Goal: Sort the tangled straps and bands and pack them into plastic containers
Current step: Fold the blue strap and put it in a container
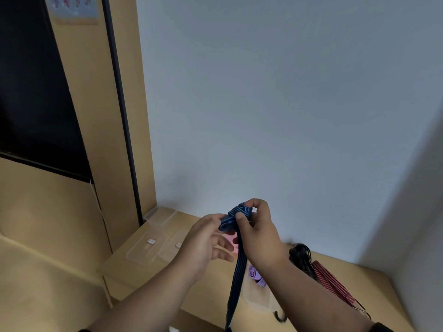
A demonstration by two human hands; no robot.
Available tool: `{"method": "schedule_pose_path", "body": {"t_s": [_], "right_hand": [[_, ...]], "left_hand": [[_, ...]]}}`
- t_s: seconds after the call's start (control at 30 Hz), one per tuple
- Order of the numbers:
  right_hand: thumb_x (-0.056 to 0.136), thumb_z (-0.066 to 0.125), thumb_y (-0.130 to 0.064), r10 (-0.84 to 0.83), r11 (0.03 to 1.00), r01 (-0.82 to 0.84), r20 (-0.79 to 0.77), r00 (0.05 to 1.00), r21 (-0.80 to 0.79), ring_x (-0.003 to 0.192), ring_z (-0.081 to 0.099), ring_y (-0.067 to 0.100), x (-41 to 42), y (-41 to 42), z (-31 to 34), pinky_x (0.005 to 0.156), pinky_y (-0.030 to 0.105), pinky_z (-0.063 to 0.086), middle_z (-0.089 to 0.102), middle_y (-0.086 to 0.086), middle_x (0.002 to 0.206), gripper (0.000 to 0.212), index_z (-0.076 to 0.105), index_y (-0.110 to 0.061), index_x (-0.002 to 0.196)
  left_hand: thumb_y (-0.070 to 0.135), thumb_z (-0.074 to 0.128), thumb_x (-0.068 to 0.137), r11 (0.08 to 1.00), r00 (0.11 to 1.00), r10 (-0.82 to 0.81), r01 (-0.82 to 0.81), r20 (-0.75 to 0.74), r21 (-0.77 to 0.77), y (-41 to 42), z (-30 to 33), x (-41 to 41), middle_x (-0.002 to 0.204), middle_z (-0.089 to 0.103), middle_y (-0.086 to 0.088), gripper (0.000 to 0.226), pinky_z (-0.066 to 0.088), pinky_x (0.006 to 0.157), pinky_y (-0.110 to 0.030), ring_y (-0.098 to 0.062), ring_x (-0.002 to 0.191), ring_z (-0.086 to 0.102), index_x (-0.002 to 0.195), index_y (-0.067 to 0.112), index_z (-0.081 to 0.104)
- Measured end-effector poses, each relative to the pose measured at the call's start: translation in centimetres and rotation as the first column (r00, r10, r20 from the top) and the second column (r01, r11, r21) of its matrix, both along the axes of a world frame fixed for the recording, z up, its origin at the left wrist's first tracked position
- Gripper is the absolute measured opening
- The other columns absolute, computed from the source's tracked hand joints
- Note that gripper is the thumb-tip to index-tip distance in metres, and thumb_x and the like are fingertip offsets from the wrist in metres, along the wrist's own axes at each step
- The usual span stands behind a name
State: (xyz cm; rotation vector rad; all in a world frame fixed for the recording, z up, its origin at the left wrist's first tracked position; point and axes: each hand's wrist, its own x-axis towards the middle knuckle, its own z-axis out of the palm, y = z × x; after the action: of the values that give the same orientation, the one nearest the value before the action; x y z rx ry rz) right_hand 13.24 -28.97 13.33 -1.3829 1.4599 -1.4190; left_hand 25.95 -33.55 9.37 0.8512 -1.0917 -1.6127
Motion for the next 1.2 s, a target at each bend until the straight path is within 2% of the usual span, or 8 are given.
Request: {"method": "schedule_pose_path", "body": {"t_s": [0.13, 0.2, 0.37, 0.53, 0.73, 0.97, 1.1, 1.2], "right_hand": [[0.102, 0.052, -0.015, 0.0, 1.0, -0.005, -0.207, 0.978, -0.025, 0.064, 0.064, 0.012, -0.2, 0.0, -0.3, 0.052, 0.018, 0.049, 0.068, -0.005, 0.088, 0.024, 0.044, -0.035, 0.113], [0.101, 0.054, -0.016, -0.021, 1.0, 0.021, -0.305, 0.952, -0.004, 0.065, 0.064, 0.011, -0.5, -0.2, -0.7, 0.053, 0.017, 0.047, 0.067, -0.006, 0.092, 0.04, 0.039, -0.039, 0.13], [0.098, 0.057, -0.017, -0.021, 0.996, 0.051, -0.343, 0.939, 0.078, 0.063, 0.06, 0.008, -1.0, -0.8, -0.8, 0.056, 0.024, 0.047, 0.063, -0.008, 0.074, 0.062, 0.025, -0.032, 0.149], [0.1, 0.053, -0.018, -0.034, 0.995, 0.066, -0.359, 0.933, 0.078, 0.066, 0.057, 0.006, -1.0, -0.9, -0.6, 0.056, 0.02, 0.041, 0.059, -0.008, 0.076, 0.056, 0.028, -0.024, 0.15], [0.103, 0.046, -0.015, -0.03, 0.996, 0.055, -0.338, 0.941, 0.064, 0.074, 0.064, 0.004, -1.2, -0.4, -0.6, 0.066, 0.018, 0.048, 0.068, -0.009, 0.089, 0.035, 0.053, -0.025, 0.136], [0.101, 0.056, -0.031, -0.126, 0.991, 0.128, -0.078, 0.989, 0.025, 0.069, 0.069, 0.005, -1.4, -0.4, -0.5, 0.06, 0.013, 0.05, 0.073, -0.007, 0.081, 0.012, 0.068, -0.027, 0.104], [0.098, 0.061, -0.019, -0.136, 0.991, 0.136, 0.028, 0.99, 0.005, 0.066, 0.068, 0.004, -1.4, -0.6, -0.3, 0.06, 0.013, 0.045, 0.072, -0.008, 0.075, 0.013, 0.067, -0.03, 0.094], [0.097, 0.06, -0.016, -0.132, 0.991, 0.133, 0.017, 0.991, -0.007, 0.065, 0.065, 0.006, -1.4, -0.7, -0.2, 0.062, 0.016, 0.047, 0.072, -0.009, 0.074, 0.016, 0.068, -0.03, 0.094]], "left_hand": [[0.003, 0.06, 0.096, 0.99, 0.993, 0.067, -0.054, 0.097, -0.126, -0.7, 0.4, -0.2, 0.081, 0.065, -0.012, 0.01, 0.057, 0.062, -0.035, -0.018, 0.064, 0.061, 0.102, -0.001, 0.068], [-0.002, 0.063, 0.092, 0.976, 0.982, 0.115, -0.084, 0.148, -0.202, -1.3, 0.5, -0.2, 0.081, 0.068, -0.012, 0.01, 0.057, 0.064, -0.031, -0.017, 0.068, 0.065, 0.099, 0.003, 0.069], [0.004, 0.074, 0.086, 0.901, 0.893, 0.312, -0.17, 0.326, -0.398, -1.9, 0.7, -0.5, 0.082, 0.073, -0.003, 0.014, 0.051, 0.06, -0.02, -0.018, 0.066, 0.07, 0.092, 0.017, 0.071], [0.007, 0.077, 0.081, 0.593, 0.682, 0.609, -0.052, 0.405, -0.803, -2.7, -0.3, -0.5, 0.083, 0.056, 0.019, 0.018, 0.042, 0.069, -0.008, 0.001, 0.079, 0.057, 0.097, 0.016, 0.073], [0.012, 0.066, 0.086, 0.412, 0.67, 0.659, 0.057, 0.341, -0.909, -2.9, -1.1, -1.0, 0.085, 0.055, 0.01, 0.023, 0.046, 0.063, -0.024, -0.005, 0.074, 0.054, 0.103, 0.028, 0.066], [0.008, 0.065, 0.091, 0.486, 0.813, 0.481, 0.062, 0.327, -0.872, -3.2, -1.7, -0.9, 0.109, 0.062, 0.017, 0.028, 0.055, 0.084, -0.025, -0.006, 0.102, 0.065, 0.11, 0.029, 0.071], [-0.005, 0.068, 0.083, 0.69, 0.913, 0.284, 0.016, 0.291, -0.723, -2.9, -1.9, -1.2, 0.113, 0.063, 0.014, 0.044, 0.055, 0.09, -0.027, -0.014, 0.111, 0.064, 0.106, 0.033, 0.071], [0.016, 0.072, 0.08, 0.882, 0.96, 0.174, -0.052, 0.22, -0.469, -2.8, -1.7, -1.6, 0.118, 0.065, 0.004, 0.039, 0.056, 0.091, -0.037, -0.02, 0.109, 0.067, 0.109, 0.041, 0.064]]}}
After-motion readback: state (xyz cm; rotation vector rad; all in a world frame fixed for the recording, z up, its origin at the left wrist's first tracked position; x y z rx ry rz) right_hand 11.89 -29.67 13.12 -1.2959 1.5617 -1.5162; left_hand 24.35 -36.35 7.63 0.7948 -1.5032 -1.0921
